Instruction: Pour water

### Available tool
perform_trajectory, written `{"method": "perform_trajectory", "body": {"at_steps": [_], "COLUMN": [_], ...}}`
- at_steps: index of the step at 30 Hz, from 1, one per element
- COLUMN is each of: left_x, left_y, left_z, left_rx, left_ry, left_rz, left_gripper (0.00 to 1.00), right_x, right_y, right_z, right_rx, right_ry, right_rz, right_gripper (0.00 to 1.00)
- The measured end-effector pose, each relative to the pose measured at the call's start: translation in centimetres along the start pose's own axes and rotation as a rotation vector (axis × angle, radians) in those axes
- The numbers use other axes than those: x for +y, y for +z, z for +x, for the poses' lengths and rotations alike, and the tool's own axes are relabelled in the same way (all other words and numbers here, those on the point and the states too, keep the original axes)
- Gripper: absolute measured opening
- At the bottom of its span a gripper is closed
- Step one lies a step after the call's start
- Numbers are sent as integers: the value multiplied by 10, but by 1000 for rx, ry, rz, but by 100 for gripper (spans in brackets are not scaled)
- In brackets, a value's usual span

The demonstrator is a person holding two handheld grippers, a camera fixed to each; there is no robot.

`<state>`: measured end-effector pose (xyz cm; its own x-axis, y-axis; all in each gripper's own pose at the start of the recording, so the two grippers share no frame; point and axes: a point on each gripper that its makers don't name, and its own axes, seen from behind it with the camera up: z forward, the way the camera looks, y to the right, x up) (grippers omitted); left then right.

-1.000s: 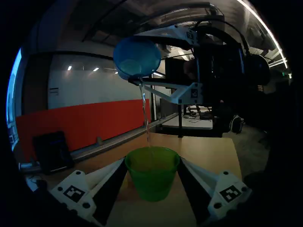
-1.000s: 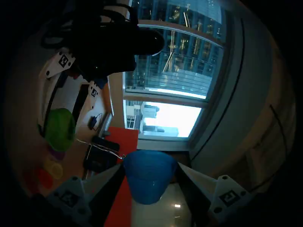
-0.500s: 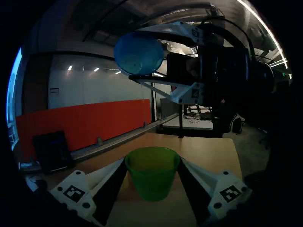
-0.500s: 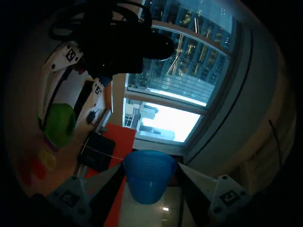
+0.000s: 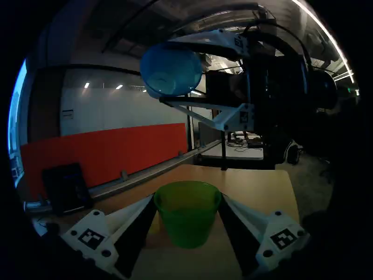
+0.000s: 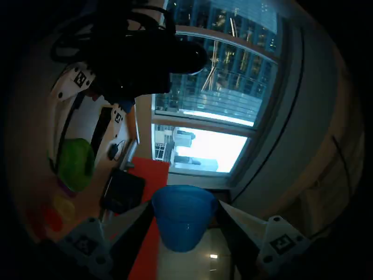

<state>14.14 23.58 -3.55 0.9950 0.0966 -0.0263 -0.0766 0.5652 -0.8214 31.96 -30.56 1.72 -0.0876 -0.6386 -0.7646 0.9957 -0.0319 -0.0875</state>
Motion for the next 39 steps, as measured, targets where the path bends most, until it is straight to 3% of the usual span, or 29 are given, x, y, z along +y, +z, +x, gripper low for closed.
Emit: {"method": "perform_trajectory", "body": {"at_steps": [14, 39], "left_x": [-1, -6], "left_y": [2, -1], "left_z": [4, 7], "left_rx": [-2, -7], "left_ry": [20, 54], "left_rz": [6, 29], "left_gripper": [88, 88], "right_x": [-12, -25], "right_y": [-14, -39], "right_z": [-28, -13], "right_rx": [-44, -33], "right_ry": [425, 1189], "right_rz": [18, 73], "right_gripper": [92, 92]}}
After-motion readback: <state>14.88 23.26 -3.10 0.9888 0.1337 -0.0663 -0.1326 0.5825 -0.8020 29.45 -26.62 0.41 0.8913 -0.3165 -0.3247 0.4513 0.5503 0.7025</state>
